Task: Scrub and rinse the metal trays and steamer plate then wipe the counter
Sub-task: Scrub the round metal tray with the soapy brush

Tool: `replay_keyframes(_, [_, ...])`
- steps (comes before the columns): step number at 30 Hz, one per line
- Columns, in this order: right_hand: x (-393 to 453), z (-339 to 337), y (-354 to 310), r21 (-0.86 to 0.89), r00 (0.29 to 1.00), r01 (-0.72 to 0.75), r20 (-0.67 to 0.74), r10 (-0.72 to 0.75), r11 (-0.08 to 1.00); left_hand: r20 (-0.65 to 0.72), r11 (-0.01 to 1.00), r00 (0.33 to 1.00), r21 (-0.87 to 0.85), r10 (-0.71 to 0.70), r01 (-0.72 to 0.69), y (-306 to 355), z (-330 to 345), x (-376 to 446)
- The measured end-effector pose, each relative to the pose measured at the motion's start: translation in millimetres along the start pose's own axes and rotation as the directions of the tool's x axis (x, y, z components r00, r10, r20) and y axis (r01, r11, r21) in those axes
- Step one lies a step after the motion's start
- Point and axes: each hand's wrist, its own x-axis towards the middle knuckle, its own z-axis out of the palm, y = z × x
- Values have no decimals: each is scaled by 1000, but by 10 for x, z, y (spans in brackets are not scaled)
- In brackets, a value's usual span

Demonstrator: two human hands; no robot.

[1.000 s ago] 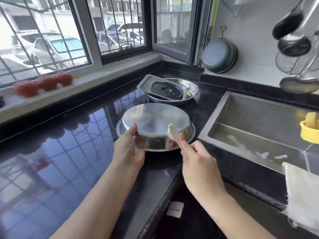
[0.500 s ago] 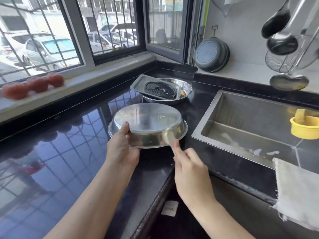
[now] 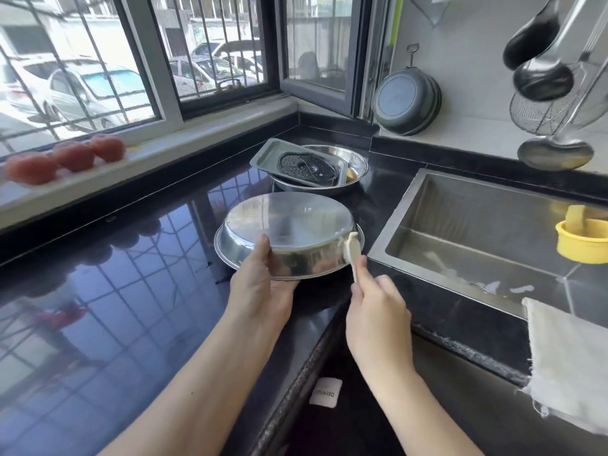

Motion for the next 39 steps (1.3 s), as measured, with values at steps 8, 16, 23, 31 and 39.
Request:
replay_keyframes(8, [22, 5, -63, 84, 998, -17, 61, 12, 996, 40, 991, 992, 52, -123, 121, -65, -3, -114])
replay_keyframes(16, [26, -34, -37, 83, 993, -88, 89, 80, 993, -12, 937, 966, 243, -257, 252, -117, -66, -96])
replay_keyframes(23, [-127, -9, -228, 133, 973, 48, 218, -77, 990, -131, 957, 969, 178, -209, 231, -209, -72, -10])
replay_keyframes(31, [-152, 8, -339, 9, 965, 99, 242, -98, 995, -163, 966, 971, 164, -173, 199, -207, -67, -59])
replay_keyframes(39, [-158, 37, -303, -116, 951, 222, 244, -189, 968, -161, 972, 973, 141, -165, 188, -207, -43, -85])
